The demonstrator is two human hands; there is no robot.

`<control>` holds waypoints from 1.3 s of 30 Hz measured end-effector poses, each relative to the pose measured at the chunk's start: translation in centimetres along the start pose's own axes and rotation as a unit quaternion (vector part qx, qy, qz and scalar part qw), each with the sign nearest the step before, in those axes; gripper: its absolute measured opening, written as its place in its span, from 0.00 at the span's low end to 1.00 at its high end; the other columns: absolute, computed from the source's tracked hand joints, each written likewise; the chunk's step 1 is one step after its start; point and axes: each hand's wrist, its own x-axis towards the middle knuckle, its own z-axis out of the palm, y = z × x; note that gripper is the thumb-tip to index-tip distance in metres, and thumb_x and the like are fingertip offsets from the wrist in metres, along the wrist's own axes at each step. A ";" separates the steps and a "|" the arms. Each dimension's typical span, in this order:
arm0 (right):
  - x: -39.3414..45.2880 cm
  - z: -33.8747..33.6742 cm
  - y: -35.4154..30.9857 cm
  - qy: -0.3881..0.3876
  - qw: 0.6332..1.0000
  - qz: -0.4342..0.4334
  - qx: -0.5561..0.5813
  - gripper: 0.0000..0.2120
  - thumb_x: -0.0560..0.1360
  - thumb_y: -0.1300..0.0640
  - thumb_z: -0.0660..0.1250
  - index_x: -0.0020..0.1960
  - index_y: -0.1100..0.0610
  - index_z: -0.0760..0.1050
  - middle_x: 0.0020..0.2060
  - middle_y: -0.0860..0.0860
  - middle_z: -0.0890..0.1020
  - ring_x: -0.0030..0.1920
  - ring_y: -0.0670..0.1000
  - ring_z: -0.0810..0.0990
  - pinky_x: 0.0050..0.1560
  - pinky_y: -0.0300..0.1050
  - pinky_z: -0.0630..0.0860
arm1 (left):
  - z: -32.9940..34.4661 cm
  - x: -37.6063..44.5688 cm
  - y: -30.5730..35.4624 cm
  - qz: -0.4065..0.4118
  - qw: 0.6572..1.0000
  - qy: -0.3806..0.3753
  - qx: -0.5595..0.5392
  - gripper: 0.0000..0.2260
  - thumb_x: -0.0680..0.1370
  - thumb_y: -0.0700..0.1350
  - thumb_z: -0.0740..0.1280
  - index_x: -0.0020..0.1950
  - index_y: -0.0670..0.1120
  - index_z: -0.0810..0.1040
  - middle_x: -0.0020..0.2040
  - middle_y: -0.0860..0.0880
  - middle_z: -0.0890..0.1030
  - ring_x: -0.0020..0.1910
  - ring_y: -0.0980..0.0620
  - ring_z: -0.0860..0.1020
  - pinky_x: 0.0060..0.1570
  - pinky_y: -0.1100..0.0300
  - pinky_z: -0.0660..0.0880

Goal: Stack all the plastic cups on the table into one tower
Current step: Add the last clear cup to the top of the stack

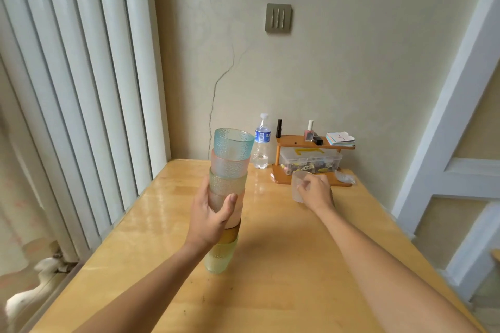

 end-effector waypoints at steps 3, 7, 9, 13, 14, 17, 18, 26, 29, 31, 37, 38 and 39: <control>-1.6 -1.5 -3.7 -0.019 0.998 -0.061 0.026 0.05 0.78 0.56 0.70 0.50 0.58 0.80 0.60 0.56 0.75 0.62 0.54 0.73 0.53 0.39 0.63 | -0.3 -0.6 0.2 -0.010 1.000 -0.003 -0.006 0.16 0.74 0.58 0.71 0.62 0.64 0.76 0.55 0.54 0.85 0.55 0.53 0.84 0.54 0.66 0.78; -3.9 -4.2 -9.2 -0.012 0.991 -0.110 0.074 0.07 0.76 0.50 0.73 0.45 0.53 0.79 0.55 0.51 0.73 0.59 0.49 0.71 0.54 0.41 0.64 | -0.9 -1.4 1.1 -0.027 1.000 -0.015 -0.006 0.17 0.74 0.58 0.71 0.62 0.59 0.75 0.55 0.56 0.85 0.54 0.56 0.83 0.54 0.67 0.77; -4.9 -5.5 -11.7 -0.001 0.988 -0.121 0.096 0.10 0.74 0.46 0.75 0.40 0.48 0.77 0.54 0.50 0.74 0.56 0.49 0.72 0.53 0.41 0.65 | -1.4 -1.6 1.5 -0.037 0.999 -0.027 -0.004 0.19 0.74 0.58 0.72 0.63 0.58 0.74 0.56 0.57 0.85 0.56 0.57 0.83 0.55 0.67 0.77; -6.8 -8.3 -15.9 0.022 0.980 -0.160 0.120 0.11 0.73 0.44 0.75 0.42 0.51 0.79 0.53 0.49 0.75 0.54 0.49 0.74 0.53 0.41 0.66 | -2.8 -1.8 2.0 -0.061 0.997 -0.052 0.000 0.21 0.74 0.58 0.72 0.66 0.61 0.73 0.60 0.58 0.85 0.60 0.57 0.84 0.61 0.61 0.79; -7.2 -9.1 -16.8 0.029 0.977 -0.172 0.123 0.11 0.73 0.45 0.75 0.42 0.52 0.80 0.53 0.49 0.75 0.54 0.48 0.74 0.53 0.41 0.66 | -3.1 -1.9 2.2 -0.069 0.996 -0.058 0.000 0.22 0.74 0.58 0.73 0.67 0.62 0.72 0.61 0.59 0.85 0.61 0.57 0.83 0.62 0.62 0.78; -8.5 -11.3 -19.6 0.046 0.968 -0.205 0.135 0.10 0.73 0.46 0.76 0.42 0.50 0.78 0.52 0.48 0.76 0.53 0.48 0.75 0.53 0.39 0.66 | -3.9 -2.1 2.8 -0.092 0.993 -0.074 0.003 0.22 0.75 0.59 0.73 0.67 0.67 0.71 0.62 0.61 0.85 0.63 0.59 0.83 0.60 0.68 0.77; -8.9 -11.8 -20.5 0.048 0.965 -0.215 0.140 0.10 0.73 0.46 0.76 0.41 0.50 0.78 0.52 0.48 0.76 0.53 0.48 0.76 0.53 0.40 0.67 | -4.1 -2.2 3.0 -0.100 0.992 -0.080 0.002 0.23 0.75 0.59 0.73 0.67 0.67 0.70 0.62 0.62 0.85 0.63 0.60 0.83 0.60 0.69 0.76; -11.3 -13.1 -24.3 0.090 0.945 -0.275 0.150 0.11 0.72 0.48 0.77 0.42 0.53 0.78 0.56 0.50 0.76 0.57 0.46 0.75 0.61 0.41 0.72 | -5.3 -2.0 3.3 -0.155 0.980 -0.127 -0.008 0.23 0.78 0.55 0.74 0.71 0.65 0.71 0.64 0.61 0.85 0.65 0.60 0.82 0.65 0.60 0.77; -12.1 -13.3 -25.0 0.086 0.942 -0.287 0.154 0.11 0.72 0.47 0.77 0.42 0.52 0.78 0.55 0.50 0.77 0.56 0.46 0.75 0.60 0.43 0.73 | -5.6 -1.9 3.8 -0.173 0.976 -0.136 -0.002 0.22 0.78 0.55 0.75 0.69 0.65 0.72 0.65 0.59 0.85 0.64 0.61 0.83 0.65 0.60 0.78; -12.7 -13.3 -25.3 0.061 0.942 -0.297 0.147 0.12 0.73 0.47 0.77 0.43 0.53 0.78 0.55 0.49 0.76 0.56 0.46 0.75 0.58 0.42 0.73 | -5.7 -1.9 4.4 -0.178 0.973 -0.146 0.013 0.21 0.78 0.55 0.75 0.66 0.69 0.72 0.65 0.60 0.84 0.62 0.64 0.82 0.59 0.68 0.78; -14.5 -12.3 -25.2 0.002 0.949 -0.293 0.118 0.14 0.72 0.46 0.77 0.48 0.54 0.77 0.53 0.48 0.75 0.53 0.50 0.77 0.49 0.38 0.72 | -6.1 -1.5 4.7 -0.188 0.969 -0.155 0.040 0.23 0.75 0.60 0.76 0.65 0.73 0.70 0.65 0.57 0.84 0.64 0.56 0.81 0.64 0.57 0.79; -14.7 -11.8 -24.9 -0.006 0.951 -0.289 0.111 0.16 0.72 0.46 0.77 0.50 0.53 0.76 0.53 0.47 0.75 0.54 0.51 0.78 0.52 0.43 0.74 | -6.1 -1.4 4.7 -0.189 0.968 -0.157 0.044 0.23 0.75 0.61 0.76 0.65 0.73 0.70 0.65 0.56 0.84 0.64 0.54 0.82 0.64 0.56 0.80; -14.8 -11.3 -24.6 -0.007 0.952 -0.283 0.113 0.18 0.72 0.45 0.77 0.52 0.52 0.74 0.54 0.47 0.75 0.56 0.52 0.78 0.54 0.48 0.76 | -6.1 -1.4 4.8 -0.190 0.968 -0.157 0.045 0.23 0.74 0.61 0.76 0.65 0.73 0.70 0.65 0.56 0.85 0.64 0.54 0.82 0.64 0.55 0.80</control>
